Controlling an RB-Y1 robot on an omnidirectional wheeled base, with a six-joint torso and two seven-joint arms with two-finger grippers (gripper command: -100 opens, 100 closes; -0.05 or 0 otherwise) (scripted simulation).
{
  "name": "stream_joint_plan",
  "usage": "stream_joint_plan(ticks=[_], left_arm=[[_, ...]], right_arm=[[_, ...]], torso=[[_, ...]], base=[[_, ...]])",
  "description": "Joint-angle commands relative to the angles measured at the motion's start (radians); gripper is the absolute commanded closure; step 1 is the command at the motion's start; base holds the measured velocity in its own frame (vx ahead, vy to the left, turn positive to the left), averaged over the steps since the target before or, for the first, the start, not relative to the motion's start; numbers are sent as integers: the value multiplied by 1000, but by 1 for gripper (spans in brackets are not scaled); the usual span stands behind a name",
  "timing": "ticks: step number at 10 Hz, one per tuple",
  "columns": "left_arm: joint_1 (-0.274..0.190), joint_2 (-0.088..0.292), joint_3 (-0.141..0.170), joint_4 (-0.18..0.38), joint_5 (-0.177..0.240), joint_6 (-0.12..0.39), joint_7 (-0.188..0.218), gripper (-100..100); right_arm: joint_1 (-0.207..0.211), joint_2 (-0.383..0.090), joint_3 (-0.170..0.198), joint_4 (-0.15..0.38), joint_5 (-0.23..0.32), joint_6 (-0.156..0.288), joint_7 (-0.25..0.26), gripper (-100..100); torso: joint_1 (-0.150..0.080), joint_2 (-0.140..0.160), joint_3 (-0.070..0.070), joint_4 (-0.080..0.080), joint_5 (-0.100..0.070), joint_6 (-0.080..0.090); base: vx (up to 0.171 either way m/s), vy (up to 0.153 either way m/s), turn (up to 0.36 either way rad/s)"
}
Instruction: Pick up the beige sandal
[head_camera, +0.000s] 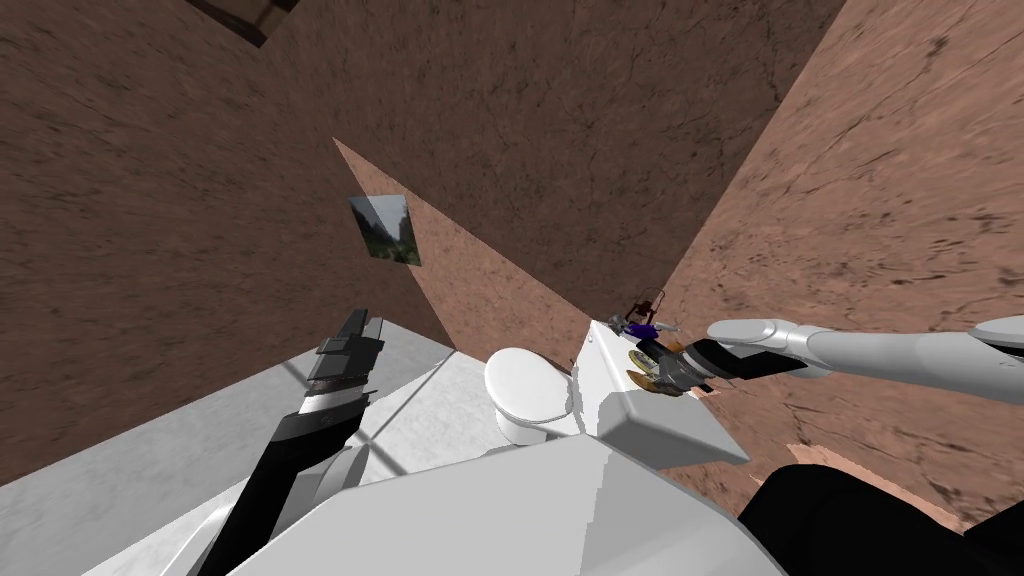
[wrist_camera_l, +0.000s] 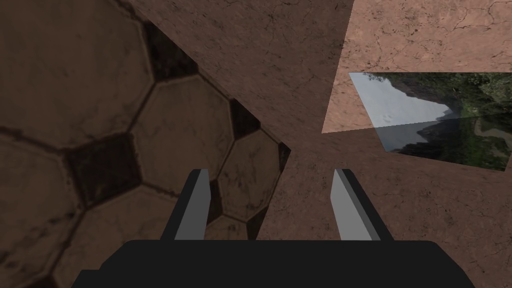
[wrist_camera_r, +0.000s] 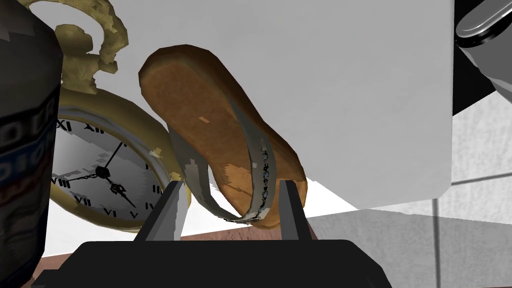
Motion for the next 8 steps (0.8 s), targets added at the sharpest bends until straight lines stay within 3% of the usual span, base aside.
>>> stream_joint_plan(ticks=[1, 2, 6, 8], left_arm=[[0, 0, 0, 0, 0, 0, 0, 0], [0, 0, 0, 0, 0, 0, 0, 0], [0, 0, 0, 0, 0, 0, 0, 0], [0, 0, 0, 0, 0, 0, 0, 0]], right_arm=[[0, 0, 0, 0, 0, 0, 0, 0], [0, -15, -13, -21, 7, 3, -9, 100], [-15, -72, -33, -71, 8, -6, -14, 100], [-15, -72, -33, -71, 8, -6, -14, 100]], torso=[[0, 0, 0, 0, 0, 0], [0, 0, 0, 0, 0, 0], [1, -2, -1, -1, 0, -1], [1, -2, -1, 0, 1, 0]], base=[[0, 0, 0], [23, -8, -173], [48, -7, -180], [27, -3, -70]])
